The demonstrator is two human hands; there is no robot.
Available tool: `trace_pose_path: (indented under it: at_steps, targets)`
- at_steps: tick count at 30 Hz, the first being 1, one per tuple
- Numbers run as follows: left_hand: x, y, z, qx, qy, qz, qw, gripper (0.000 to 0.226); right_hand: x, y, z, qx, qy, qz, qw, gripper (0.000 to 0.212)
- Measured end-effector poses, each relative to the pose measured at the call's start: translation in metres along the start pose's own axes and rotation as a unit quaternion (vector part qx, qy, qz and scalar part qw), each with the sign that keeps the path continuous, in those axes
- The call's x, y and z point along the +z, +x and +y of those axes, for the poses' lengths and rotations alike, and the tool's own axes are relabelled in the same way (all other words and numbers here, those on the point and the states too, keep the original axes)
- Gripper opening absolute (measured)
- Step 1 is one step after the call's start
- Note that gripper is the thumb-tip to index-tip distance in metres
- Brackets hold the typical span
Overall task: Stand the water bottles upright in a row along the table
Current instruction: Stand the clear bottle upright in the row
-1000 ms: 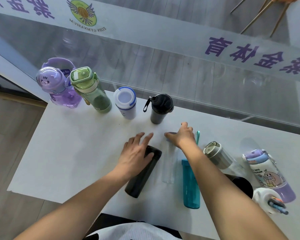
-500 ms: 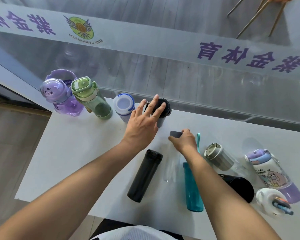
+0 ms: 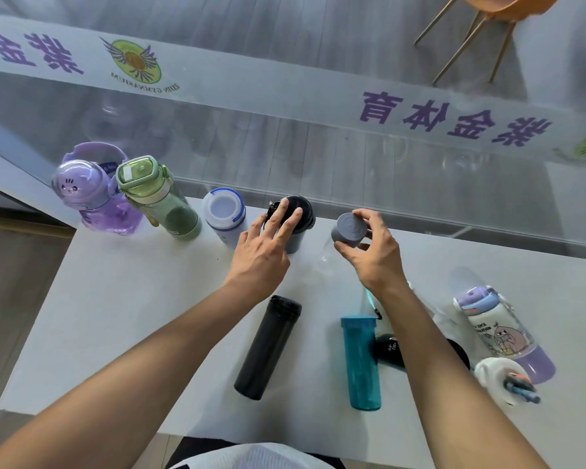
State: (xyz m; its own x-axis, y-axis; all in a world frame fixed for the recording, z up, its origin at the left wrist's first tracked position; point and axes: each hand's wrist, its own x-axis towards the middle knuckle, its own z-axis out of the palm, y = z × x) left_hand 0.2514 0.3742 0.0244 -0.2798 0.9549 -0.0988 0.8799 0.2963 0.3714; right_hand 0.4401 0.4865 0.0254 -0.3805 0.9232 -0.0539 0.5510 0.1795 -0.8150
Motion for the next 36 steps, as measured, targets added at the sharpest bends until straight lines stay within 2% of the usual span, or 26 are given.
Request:
trace_pose_path:
  at_steps: [8,18,26,36]
  targets:
    - [0.000,-0.001,-0.002,0.004,-0.007,-0.009,1.000,0.090,-0.002,0.002,0.007,-0.023,-0.042,0.023,0.999,0.063]
    - [-0.003,0.001,-0.004,0.009,0.013,-0.011,1.000,0.086,0.003,0.006,0.004,-0.008,-0.079,0.034,0.996,0.065]
    - [-0.011,0.006,-0.001,0.031,0.032,0.005,0.999,0.076,-0.012,-0.004,-0.007,-0.003,-0.097,0.036,0.995,0.081]
    - [-0.010,0.003,0.026,0.064,0.000,0.057,0.996,0.067,-0.054,-0.040,-0.004,0.037,-0.110,0.089,0.989,0.056]
